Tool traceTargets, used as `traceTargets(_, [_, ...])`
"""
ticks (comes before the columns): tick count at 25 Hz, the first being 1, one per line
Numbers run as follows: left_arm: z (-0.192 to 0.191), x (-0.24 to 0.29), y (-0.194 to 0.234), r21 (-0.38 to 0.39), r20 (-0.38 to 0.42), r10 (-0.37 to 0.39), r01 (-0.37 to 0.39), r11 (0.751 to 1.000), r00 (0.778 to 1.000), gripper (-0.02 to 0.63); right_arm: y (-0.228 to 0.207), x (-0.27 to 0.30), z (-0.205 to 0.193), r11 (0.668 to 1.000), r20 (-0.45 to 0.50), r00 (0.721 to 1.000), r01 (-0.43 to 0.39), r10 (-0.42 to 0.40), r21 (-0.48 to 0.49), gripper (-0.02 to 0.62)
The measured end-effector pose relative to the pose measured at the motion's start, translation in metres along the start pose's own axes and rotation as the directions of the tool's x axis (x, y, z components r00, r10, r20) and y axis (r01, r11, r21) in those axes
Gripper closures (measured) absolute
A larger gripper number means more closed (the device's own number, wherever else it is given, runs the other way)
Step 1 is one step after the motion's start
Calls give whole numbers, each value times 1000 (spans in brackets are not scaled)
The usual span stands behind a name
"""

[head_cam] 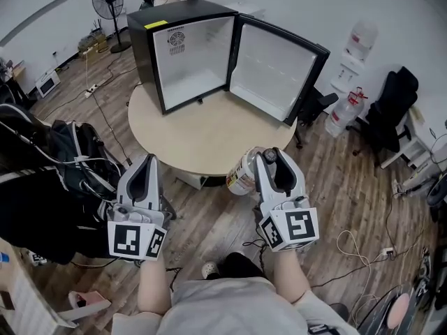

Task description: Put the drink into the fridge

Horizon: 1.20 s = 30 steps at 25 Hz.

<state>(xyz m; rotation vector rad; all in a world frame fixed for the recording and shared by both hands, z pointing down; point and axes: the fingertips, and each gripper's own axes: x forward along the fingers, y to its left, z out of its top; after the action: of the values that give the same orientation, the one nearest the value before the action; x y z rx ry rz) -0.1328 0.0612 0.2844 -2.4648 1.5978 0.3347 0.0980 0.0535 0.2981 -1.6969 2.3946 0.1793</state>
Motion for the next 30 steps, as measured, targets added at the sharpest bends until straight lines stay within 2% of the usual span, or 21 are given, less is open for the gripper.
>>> traceTargets(4, [-12, 8, 10, -20, -8, -4, 4, 1000, 1000, 600, 2, 14, -8, 1000, -8, 1000, 4, -4, -1, 439])
traceTargets(14, [-30, 57, 38, -1, -7, 39, -39, 999, 999, 600, -22, 79, -27, 999, 0, 1000, -22, 22, 24, 439])
traceTargets(30, [-42, 173, 79, 49, 0, 178, -178, 983, 984, 600, -83, 225, -45, 986, 7, 988, -152, 152, 65, 439])
